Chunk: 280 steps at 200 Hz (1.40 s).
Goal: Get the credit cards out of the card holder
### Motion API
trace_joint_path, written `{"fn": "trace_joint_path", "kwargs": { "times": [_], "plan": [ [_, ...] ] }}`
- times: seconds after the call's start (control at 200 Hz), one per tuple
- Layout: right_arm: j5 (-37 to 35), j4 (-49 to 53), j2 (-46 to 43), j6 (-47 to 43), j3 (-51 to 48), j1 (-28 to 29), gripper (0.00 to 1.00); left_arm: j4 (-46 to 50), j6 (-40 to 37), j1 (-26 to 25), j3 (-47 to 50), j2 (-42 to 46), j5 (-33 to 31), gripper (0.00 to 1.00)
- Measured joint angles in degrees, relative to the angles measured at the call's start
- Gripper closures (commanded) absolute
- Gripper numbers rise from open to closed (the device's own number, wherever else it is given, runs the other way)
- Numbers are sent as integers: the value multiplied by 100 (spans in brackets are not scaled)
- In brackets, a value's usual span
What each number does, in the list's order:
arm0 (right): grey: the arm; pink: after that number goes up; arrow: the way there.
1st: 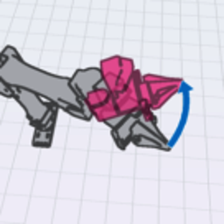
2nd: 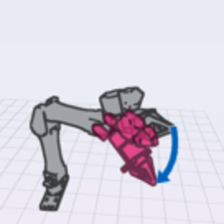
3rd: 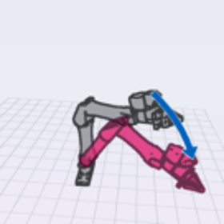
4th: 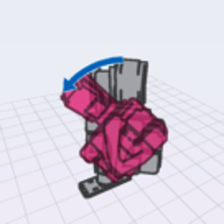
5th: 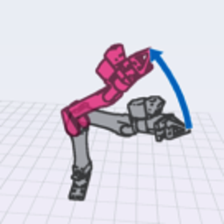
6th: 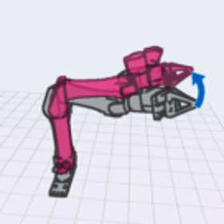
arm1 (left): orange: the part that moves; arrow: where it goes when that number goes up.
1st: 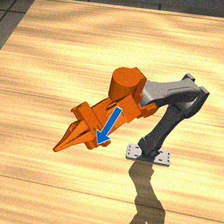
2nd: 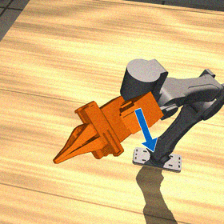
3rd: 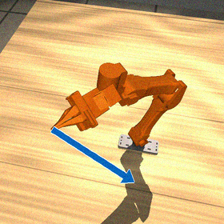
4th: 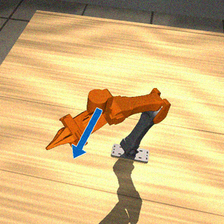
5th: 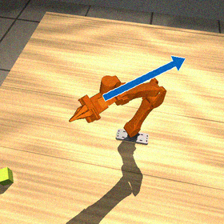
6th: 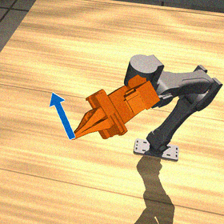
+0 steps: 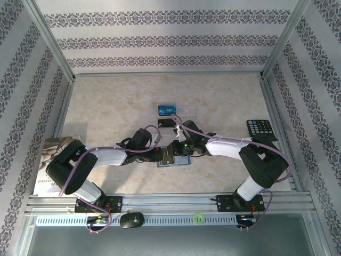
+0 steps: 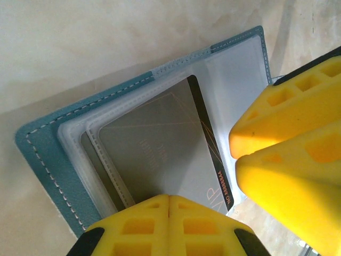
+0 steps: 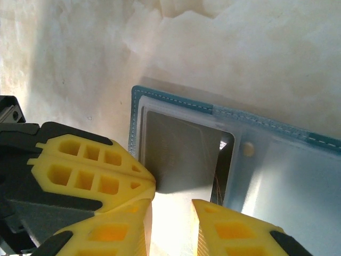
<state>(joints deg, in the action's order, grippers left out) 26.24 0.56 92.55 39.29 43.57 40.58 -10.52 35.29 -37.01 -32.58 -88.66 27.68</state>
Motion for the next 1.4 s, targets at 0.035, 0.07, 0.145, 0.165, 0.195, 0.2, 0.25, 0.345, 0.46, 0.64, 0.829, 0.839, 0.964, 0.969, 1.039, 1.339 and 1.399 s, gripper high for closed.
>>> {"fn": "trace_joint_path", "kwargs": {
  "times": [0.035,0.07,0.145,0.165,0.195,0.2,0.25,0.345,0.46,0.64,0.829,0.839,0.964,0.969,1.039,1.339,1.399],
  "plan": [
    [0,2,33,-2,0,-22,75,0,-11,2,0,0,2,100],
    [-2,4,68,0,0,-35,75,0,-17,7,0,0,20,100],
    [-7,9,127,7,-2,-55,76,-4,-37,39,13,0,63,100],
    [-20,9,131,17,-2,-63,76,-4,-37,48,13,0,66,100],
    [-33,7,131,24,-4,-74,76,-9,-39,52,15,0,81,100],
    [-33,7,131,26,-4,-72,76,-11,-39,57,15,0,83,100],
    [-46,4,131,28,-7,-107,76,-26,-42,76,28,-2,111,100],
    [-83,4,131,44,-17,-151,76,-81,-52,109,48,-24,188,100],
    [-94,9,131,44,-20,-188,77,-118,-57,136,48,-59,251,100],
    [-74,4,192,39,-20,-221,77,-247,-61,155,48,-149,380,100],
    [48,-92,385,42,-66,-223,82,-306,-79,164,48,-188,428,100],
    [55,-103,385,44,-68,-223,82,-306,-79,164,48,-188,433,100],
    [98,-212,385,68,-118,-236,86,-323,-81,188,46,-208,494,100],
    [107,-221,385,74,-125,-238,86,-323,-81,188,46,-208,492,100],
    [170,-315,385,111,-177,-269,89,-328,-81,188,46,-210,494,100],
    [278,-717,321,280,-415,-334,100,-328,-81,190,46,-210,496,100],
    [238,-785,229,302,-505,-337,100,-330,-81,190,46,-210,496,100]
  ]
}}
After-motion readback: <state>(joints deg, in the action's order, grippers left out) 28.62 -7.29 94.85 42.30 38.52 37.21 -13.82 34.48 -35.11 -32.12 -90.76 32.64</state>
